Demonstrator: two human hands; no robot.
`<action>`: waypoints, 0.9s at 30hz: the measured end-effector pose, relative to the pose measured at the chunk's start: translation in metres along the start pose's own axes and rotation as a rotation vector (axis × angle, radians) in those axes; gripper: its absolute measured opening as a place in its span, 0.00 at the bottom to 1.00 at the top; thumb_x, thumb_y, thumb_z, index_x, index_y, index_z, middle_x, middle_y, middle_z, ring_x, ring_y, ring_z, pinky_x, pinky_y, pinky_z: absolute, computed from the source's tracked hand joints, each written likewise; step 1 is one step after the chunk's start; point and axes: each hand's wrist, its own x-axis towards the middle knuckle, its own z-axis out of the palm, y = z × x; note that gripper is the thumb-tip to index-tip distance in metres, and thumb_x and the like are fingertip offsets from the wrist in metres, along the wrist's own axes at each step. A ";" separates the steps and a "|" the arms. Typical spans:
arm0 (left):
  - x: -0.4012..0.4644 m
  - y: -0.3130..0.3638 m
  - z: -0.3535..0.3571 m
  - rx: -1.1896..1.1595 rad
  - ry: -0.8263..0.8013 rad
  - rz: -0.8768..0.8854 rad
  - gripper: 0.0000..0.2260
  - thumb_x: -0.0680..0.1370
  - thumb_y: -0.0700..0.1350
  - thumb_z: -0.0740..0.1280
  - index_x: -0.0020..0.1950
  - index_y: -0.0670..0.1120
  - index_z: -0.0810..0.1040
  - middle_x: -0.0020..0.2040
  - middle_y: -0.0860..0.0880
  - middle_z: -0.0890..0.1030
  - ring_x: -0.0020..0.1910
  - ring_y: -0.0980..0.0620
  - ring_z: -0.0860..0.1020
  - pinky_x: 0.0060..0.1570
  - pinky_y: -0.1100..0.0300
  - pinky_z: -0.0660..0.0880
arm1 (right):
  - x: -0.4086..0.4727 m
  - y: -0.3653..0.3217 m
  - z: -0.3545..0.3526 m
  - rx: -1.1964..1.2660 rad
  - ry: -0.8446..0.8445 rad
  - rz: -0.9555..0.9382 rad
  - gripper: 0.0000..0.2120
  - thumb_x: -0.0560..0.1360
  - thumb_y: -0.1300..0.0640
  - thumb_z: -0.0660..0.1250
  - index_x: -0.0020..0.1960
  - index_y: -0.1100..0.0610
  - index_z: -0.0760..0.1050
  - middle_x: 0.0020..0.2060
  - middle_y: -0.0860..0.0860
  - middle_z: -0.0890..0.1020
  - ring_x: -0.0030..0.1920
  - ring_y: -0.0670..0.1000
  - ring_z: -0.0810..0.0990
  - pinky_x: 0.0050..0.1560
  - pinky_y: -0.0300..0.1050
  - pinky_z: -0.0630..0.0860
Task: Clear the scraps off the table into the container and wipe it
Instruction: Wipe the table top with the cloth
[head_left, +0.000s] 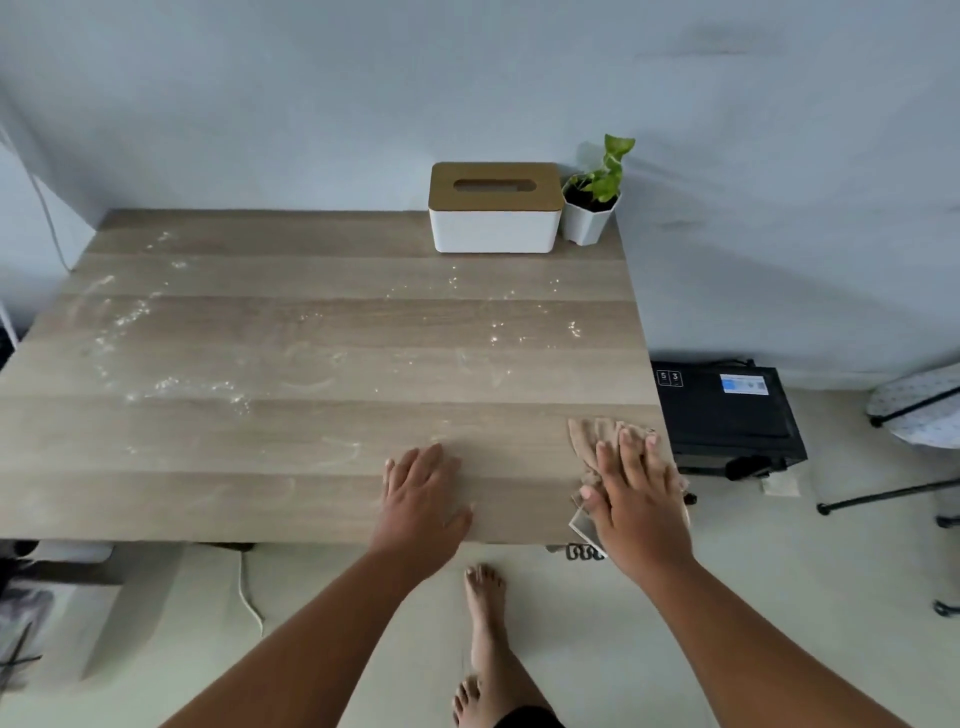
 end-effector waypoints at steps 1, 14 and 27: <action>-0.005 -0.001 0.003 0.054 -0.019 0.027 0.30 0.79 0.59 0.66 0.80 0.51 0.66 0.83 0.47 0.59 0.83 0.42 0.51 0.82 0.42 0.42 | -0.001 -0.001 -0.001 -0.021 -0.024 0.006 0.32 0.85 0.39 0.50 0.84 0.50 0.50 0.84 0.54 0.44 0.82 0.62 0.35 0.80 0.66 0.48; 0.051 0.029 0.023 0.084 0.168 -0.100 0.41 0.73 0.71 0.54 0.79 0.48 0.67 0.82 0.45 0.61 0.83 0.43 0.52 0.82 0.45 0.44 | 0.001 0.002 -0.009 0.006 0.041 -0.102 0.34 0.80 0.34 0.53 0.83 0.46 0.57 0.84 0.53 0.52 0.83 0.63 0.42 0.81 0.65 0.48; 0.055 0.030 0.054 0.204 0.314 -0.155 0.39 0.75 0.71 0.59 0.79 0.49 0.66 0.82 0.45 0.63 0.83 0.45 0.53 0.81 0.43 0.49 | 0.027 0.012 0.012 -0.044 0.158 -0.196 0.31 0.81 0.39 0.56 0.82 0.49 0.61 0.83 0.53 0.59 0.83 0.63 0.49 0.78 0.68 0.54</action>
